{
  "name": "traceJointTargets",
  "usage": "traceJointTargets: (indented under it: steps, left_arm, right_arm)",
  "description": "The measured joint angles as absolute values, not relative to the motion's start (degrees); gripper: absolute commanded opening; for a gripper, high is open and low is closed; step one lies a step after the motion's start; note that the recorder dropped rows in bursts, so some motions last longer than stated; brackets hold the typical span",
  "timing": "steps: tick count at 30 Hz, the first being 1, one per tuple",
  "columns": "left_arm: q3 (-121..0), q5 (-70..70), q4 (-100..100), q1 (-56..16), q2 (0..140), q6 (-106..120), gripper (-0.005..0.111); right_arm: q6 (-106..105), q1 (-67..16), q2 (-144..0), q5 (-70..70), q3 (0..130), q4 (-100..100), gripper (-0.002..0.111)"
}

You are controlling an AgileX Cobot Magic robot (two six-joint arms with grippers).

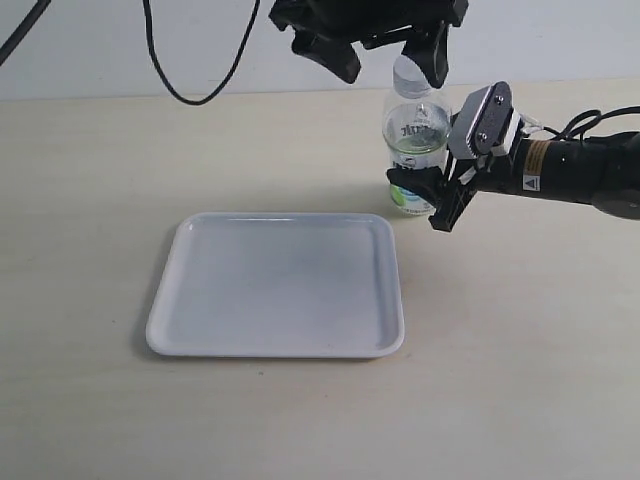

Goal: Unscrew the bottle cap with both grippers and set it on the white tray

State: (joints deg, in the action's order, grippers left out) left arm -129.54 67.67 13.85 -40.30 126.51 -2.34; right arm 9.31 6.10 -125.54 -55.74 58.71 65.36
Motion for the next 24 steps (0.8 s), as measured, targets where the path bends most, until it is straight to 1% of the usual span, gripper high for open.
traceJointTargets:
  steps: [7,11,15,20,24]
  left_arm:
    - [-129.54,67.41,13.19,-40.30,125.73,28.53,0.082]
    - [-129.54,67.41,13.19,-40.30,124.64,44.92,0.082]
    - [-129.54,67.41,13.19,-40.30,124.31,56.19,0.080]
    - [-129.54,67.41,13.19,-40.30,124.31,68.92,0.071]
    - [-129.54,67.41,14.08,-40.30,124.31,77.60,0.073]
  right_arm:
    - [11.94,6.10,-125.54,-55.33,58.71,65.50,0.000]
    - [13.01,6.10,-124.64,-53.08,58.71,65.63,0.000]
    - [13.40,6.00,-123.07,-50.10,58.71,67.99,0.000]
    - [14.12,6.00,-122.38,-48.77,58.71,70.24,0.000]
    - [14.12,6.00,-122.38,-48.77,58.71,70.47,0.000]
